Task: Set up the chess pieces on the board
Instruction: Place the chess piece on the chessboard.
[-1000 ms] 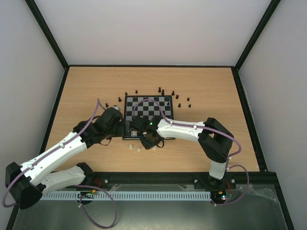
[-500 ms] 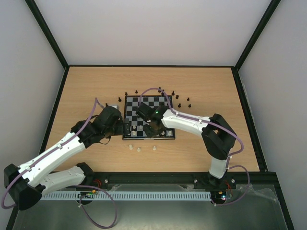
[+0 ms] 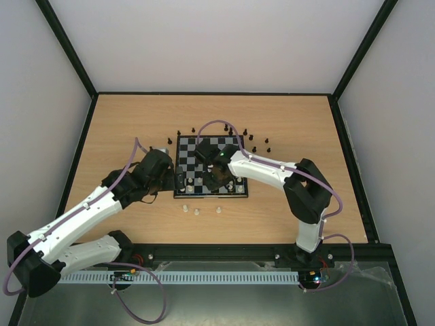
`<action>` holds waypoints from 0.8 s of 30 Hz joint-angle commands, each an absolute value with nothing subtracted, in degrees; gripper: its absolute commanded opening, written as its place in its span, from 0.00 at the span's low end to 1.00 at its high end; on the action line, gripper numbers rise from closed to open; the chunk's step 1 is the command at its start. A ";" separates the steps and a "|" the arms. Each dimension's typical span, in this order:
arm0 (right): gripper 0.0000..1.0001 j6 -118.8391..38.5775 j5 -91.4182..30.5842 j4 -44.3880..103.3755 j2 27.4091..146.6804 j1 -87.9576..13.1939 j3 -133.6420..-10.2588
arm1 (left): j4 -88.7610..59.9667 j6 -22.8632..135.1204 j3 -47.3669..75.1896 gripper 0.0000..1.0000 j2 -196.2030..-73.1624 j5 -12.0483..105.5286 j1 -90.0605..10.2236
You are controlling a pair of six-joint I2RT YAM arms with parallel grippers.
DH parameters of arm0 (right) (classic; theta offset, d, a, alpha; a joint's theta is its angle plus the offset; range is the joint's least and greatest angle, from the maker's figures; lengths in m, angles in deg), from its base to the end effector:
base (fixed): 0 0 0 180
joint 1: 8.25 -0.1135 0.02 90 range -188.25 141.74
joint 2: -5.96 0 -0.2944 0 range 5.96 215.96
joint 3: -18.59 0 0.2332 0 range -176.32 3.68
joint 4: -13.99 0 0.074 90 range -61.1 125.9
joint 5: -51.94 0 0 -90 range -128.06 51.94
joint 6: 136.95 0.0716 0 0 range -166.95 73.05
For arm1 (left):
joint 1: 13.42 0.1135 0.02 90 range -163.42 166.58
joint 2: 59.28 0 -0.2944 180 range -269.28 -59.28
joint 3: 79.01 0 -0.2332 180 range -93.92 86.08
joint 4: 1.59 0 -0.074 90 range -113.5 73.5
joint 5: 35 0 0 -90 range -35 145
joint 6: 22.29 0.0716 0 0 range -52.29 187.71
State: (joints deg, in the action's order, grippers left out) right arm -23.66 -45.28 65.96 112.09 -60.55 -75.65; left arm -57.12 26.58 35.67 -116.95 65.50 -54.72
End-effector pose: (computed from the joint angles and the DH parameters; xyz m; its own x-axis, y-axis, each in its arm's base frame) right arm 0.2480 0.3061 0.2181 -0.8012 -0.3952 -0.4493 -0.4728 0.8783 0.0706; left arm 0.1517 -0.1159 0.2862 -0.7862 -0.1702 -0.5941 0.0531 0.9392 -0.3393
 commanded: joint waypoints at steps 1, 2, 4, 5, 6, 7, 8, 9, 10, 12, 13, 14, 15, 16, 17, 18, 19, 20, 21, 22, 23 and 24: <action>0.07 -24.36 -44.18 67.96 113.08 -60.46 -76.29 | -56.64 27.07 35.43 0.99 -117.31 65.31 -54.12; 0.07 -24.29 -44.13 67.88 113.09 -60.48 -76.11 | -56.51 27.08 35.50 0.99 -117.35 65.22 -54.04; 0.07 -24.36 -44.04 67.69 113.37 -60.48 -75.85 | -56.25 27.19 35.63 0.99 -117.37 65.00 -53.90; 0.07 -24.36 -43.87 67.68 113.44 -60.51 -75.85 | -56.15 27.23 35.63 0.99 -117.45 64.88 -53.85; 0.07 -24.34 -43.75 67.63 113.58 -60.53 -75.80 | -56.02 27.34 35.68 0.99 -117.49 64.85 -53.78; 0.07 -24.35 -43.65 67.62 113.71 -60.49 -75.77 | -56.05 27.36 35.69 0.99 -117.61 64.77 -53.76; 0.08 -24.36 -43.56 67.68 113.79 -60.51 -75.74 | -55.97 27.38 35.64 0.99 -117.69 64.69 -53.74; 0.08 -24.34 -43.54 67.68 113.90 -60.48 -75.77 | -55.90 27.41 35.71 0.99 -117.73 64.67 -53.68; 0.08 -24.43 -43.53 67.67 114.04 -60.46 -75.72 | -55.83 27.43 35.79 0.99 -117.79 64.71 -53.61; 0.09 -24.47 -43.51 67.67 114.24 -60.48 -75.70 | -55.68 27.48 35.94 0.99 -117.89 64.48 -53.51; 0.09 -24.53 -43.51 67.65 114.43 -60.50 -75.66 | -55.57 27.48 35.98 0.99 -117.98 64.41 -53.50; 0.11 -24.53 -43.58 67.64 114.58 -60.47 -75.71 | -55.53 27.59 35.98 0.99 -118.06 64.31 -53.50; 0.12 -24.53 -43.59 67.72 114.78 -60.47 -75.87 | -55.57 27.63 35.98 0.99 -118.14 64.32 -53.43; 0.12 -24.53 -43.55 67.76 114.86 -60.51 -75.96 | -55.55 27.70 36.04 0.99 -118.16 64.32 -53.41; 0.13 -24.49 -43.57 67.76 114.92 -60.49 -76.08 | -55.55 27.72 36.07 0.99 -118.14 64.27 -53.33; 0.16 -24.45 -43.59 67.82 114.82 -60.51 -76.16 | -55.51 27.78 36.00 0.99 -118.16 64.24 -53.30; 0.19 -24.45 -43.59 67.90 114.76 -60.49 -76.25 | -55.47 27.80 35.99 0.99 -118.12 64.23 -53.24; 0.20 -24.45 -43.60 67.93 114.65 -60.48 -76.36 | -55.44 27.88 35.98 0.99 -118.14 64.15 -53.11; 0.22 -24.45 -43.69 68.13 114.48 -60.46 -76.52 | -55.48 27.96 35.94 0.99 -118.16 64.06 -53.06; 0.24 -24.45 -43.76 68.27 114.36 -60.51 -76.75 | -55.51 27.98 35.96 0.99 -118.09 63.98 -52.99; 0.26 -24.45 -43.79 68.53 114.27 -60.47 -77.07 | -55.45 28.03 35.84 0.99 -118.15 63.97 -52.97; 0.29 -24.45 -43.84 68.73 114.00 -60.47 -77.35 | -55.47 28.04 35.73 0.99 -118.16 63.85 -52.93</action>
